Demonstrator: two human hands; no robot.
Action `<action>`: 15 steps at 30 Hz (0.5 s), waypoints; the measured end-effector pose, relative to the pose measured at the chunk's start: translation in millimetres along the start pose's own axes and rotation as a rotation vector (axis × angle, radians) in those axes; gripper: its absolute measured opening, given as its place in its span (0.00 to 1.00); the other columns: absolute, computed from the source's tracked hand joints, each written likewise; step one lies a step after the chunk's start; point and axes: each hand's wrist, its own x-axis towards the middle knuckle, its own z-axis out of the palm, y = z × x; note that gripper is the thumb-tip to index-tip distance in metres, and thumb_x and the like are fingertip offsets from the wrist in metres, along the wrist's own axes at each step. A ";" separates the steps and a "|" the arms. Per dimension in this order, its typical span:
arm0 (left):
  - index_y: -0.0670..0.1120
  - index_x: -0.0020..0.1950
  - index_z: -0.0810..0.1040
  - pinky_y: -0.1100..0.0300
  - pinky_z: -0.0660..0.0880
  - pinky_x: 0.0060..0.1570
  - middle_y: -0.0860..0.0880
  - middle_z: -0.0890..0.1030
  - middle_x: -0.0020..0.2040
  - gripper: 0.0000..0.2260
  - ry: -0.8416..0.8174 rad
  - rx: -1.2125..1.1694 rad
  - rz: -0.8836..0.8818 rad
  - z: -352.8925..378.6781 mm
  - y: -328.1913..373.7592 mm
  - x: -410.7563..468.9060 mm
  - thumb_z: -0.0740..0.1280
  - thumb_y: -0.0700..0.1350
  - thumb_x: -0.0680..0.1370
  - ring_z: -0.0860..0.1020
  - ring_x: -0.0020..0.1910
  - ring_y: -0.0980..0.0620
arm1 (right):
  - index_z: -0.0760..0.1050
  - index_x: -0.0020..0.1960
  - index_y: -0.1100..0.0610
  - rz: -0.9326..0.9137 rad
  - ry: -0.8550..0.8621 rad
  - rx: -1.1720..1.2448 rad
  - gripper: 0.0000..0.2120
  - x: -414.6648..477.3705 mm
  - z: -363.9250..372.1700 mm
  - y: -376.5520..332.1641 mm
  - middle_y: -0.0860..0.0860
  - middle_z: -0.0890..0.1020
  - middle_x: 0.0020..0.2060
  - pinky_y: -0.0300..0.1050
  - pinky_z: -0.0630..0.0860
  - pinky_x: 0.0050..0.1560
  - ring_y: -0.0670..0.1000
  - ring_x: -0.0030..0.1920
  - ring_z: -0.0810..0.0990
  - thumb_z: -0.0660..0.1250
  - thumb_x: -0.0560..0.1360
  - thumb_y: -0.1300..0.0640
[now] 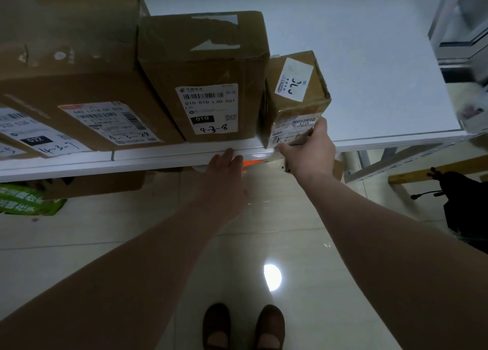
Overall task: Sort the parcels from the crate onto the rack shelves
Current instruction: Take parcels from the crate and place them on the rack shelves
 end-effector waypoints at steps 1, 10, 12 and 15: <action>0.44 0.73 0.60 0.50 0.62 0.70 0.46 0.56 0.77 0.27 0.002 0.000 0.000 0.3 0.1 -0.1 0.65 0.45 0.76 0.58 0.73 0.46 | 0.67 0.64 0.54 -0.002 -0.001 -0.004 0.28 1.8 0.7 -1.4 0.48 0.80 0.51 0.39 0.71 0.47 0.52 0.56 0.79 0.75 0.69 0.59; 0.45 0.74 0.59 0.50 0.62 0.69 0.47 0.55 0.77 0.28 0.001 -0.044 0.017 0.0 -4.0 -0.5 0.65 0.45 0.76 0.57 0.74 0.47 | 0.69 0.60 0.53 0.008 -0.028 -0.052 0.18 18.3 6.8 -10.2 0.44 0.74 0.44 0.38 0.68 0.46 0.46 0.45 0.71 0.70 0.73 0.59; 0.46 0.74 0.59 0.51 0.62 0.69 0.48 0.55 0.77 0.29 -0.006 -0.055 0.022 -1.7 -4.2 -1.2 0.65 0.45 0.76 0.57 0.74 0.47 | 0.70 0.59 0.53 0.012 -0.034 -0.056 0.16 18.4 8.9 -11.7 0.44 0.75 0.45 0.38 0.67 0.46 0.46 0.46 0.72 0.70 0.73 0.59; 0.45 0.74 0.59 0.52 0.62 0.68 0.48 0.56 0.77 0.28 -0.016 -0.073 0.028 -4.1 -5.2 -1.0 0.65 0.44 0.76 0.58 0.73 0.48 | 0.71 0.59 0.53 0.020 -0.046 -0.028 0.16 16.7 11.4 -13.1 0.46 0.80 0.50 0.38 0.68 0.47 0.46 0.47 0.74 0.70 0.73 0.59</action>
